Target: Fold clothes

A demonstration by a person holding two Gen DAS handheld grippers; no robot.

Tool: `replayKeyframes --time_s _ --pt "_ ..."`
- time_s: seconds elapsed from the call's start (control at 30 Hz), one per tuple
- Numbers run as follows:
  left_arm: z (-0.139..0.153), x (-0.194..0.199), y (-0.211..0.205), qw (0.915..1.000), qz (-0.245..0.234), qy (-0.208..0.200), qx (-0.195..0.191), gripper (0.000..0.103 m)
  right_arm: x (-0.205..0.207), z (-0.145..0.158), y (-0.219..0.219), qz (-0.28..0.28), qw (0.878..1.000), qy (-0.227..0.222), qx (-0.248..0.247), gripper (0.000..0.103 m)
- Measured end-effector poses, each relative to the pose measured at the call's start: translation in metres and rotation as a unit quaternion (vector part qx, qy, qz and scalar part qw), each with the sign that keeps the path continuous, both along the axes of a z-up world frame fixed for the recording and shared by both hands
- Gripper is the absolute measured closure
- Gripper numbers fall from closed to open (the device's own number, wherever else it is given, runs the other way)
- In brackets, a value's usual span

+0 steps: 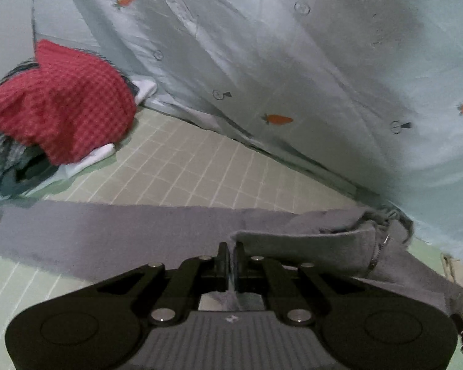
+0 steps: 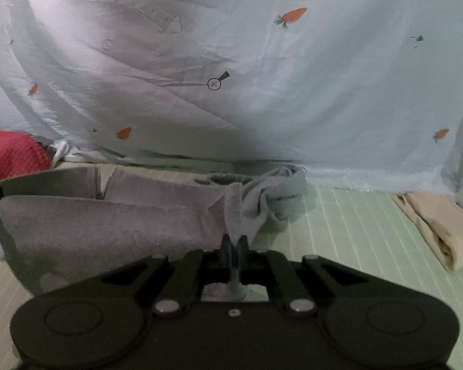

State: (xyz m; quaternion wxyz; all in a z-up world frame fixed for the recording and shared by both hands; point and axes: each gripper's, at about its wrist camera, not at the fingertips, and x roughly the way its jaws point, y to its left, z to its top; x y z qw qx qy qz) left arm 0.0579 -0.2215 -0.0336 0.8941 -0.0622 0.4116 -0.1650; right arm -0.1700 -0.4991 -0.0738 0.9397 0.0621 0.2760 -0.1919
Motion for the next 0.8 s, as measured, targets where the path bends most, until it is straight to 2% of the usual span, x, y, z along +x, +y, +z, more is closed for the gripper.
replayKeyframes --time_s 0.1,0.37,0.53,0.7,0.73,0.8 --pt "-0.004 -0.027 0.012 0.9998 0.017 0.008 0.011 0.100 -0.026 -0.003 0.010 0.005 1.000 0.003 0.006 0.100" --pt "-0.039 -0.090 0.056 0.9945 0.061 0.081 0.027 0.100 -0.083 -0.026 0.039 0.044 0.997 0.054 0.013 0.100" --pt "-0.071 -0.123 0.077 0.9877 0.059 0.133 0.057 0.099 -0.103 -0.052 0.048 0.049 0.991 0.121 0.039 0.099" --pt "-0.098 -0.142 0.092 0.9749 0.056 0.188 0.105 0.099 -0.120 -0.078 0.057 0.049 0.979 0.190 0.064 0.099" --pt "-0.102 -0.144 0.095 0.9724 0.058 0.193 0.117 0.099 -0.122 -0.079 0.056 0.040 0.978 0.193 0.064 0.097" --pt "-0.103 -0.144 0.103 0.9743 0.056 0.189 0.109 0.099 -0.127 -0.080 0.053 0.015 0.979 0.191 0.070 0.088"
